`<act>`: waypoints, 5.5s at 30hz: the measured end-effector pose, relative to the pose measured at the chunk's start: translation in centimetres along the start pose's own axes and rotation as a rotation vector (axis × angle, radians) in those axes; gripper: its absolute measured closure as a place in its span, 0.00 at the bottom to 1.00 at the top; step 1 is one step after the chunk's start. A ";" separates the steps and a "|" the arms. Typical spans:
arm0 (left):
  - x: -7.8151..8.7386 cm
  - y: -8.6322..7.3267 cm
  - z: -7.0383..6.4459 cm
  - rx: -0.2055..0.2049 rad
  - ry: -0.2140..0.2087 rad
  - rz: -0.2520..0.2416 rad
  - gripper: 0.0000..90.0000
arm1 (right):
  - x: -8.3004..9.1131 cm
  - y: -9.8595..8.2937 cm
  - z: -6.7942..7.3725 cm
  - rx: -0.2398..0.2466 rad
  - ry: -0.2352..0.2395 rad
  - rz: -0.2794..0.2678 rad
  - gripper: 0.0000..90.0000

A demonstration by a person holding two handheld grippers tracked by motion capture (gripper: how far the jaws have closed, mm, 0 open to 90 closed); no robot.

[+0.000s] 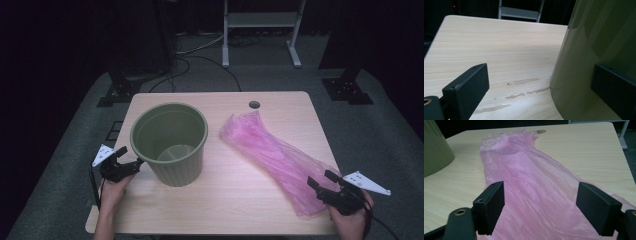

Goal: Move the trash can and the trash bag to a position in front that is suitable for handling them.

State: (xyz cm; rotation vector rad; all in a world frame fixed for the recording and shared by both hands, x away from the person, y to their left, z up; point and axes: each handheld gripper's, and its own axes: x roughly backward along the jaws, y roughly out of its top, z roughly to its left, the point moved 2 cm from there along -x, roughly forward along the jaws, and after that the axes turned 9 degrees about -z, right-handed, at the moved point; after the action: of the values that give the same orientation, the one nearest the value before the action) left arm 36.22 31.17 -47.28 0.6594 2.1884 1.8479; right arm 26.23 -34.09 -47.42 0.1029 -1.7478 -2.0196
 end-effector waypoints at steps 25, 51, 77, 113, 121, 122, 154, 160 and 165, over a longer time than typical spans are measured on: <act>-3.9 -0.2 -4.4 -0.078 -0.135 0.077 0.01 | -3.4 2.4 0.4 0.015 0.121 0.092 0.22; -7.4 -0.3 -9.1 -0.129 -0.274 0.139 0.01 | -13.3 4.8 3.0 0.134 0.227 0.304 0.21; -6.2 -0.1 -8.9 -0.121 -0.282 0.136 0.01 | -16.8 2.2 3.6 0.240 0.133 0.461 0.41; -4.6 0.5 -7.5 -0.068 -0.272 0.096 0.01 | -12.1 5.8 1.5 0.098 0.185 0.565 0.99; -4.3 0.5 -7.0 -0.045 -0.268 0.089 0.01 | -9.9 10.9 0.8 0.082 0.206 0.457 0.99; -4.3 0.5 -6.9 -0.045 -0.268 0.087 0.01 | -9.6 11.7 0.8 0.083 0.216 0.442 0.99; -3.9 0.8 -5.8 -0.008 -0.268 0.071 0.01 | -9.9 25.0 8.5 0.216 0.422 0.233 0.98; -3.9 0.7 -5.7 -0.007 -0.267 0.075 0.01 | -11.8 25.4 11.5 0.239 0.509 0.222 0.98; -3.8 0.7 -5.6 -0.010 -0.263 0.074 0.01 | -13.3 25.9 13.8 0.263 0.569 0.214 0.98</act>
State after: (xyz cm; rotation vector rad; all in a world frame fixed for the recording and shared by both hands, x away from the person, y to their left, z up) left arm 37.34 24.61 -45.97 0.9345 2.0087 1.6935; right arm 40.81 -18.40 -23.35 0.4996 -1.5577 -1.4168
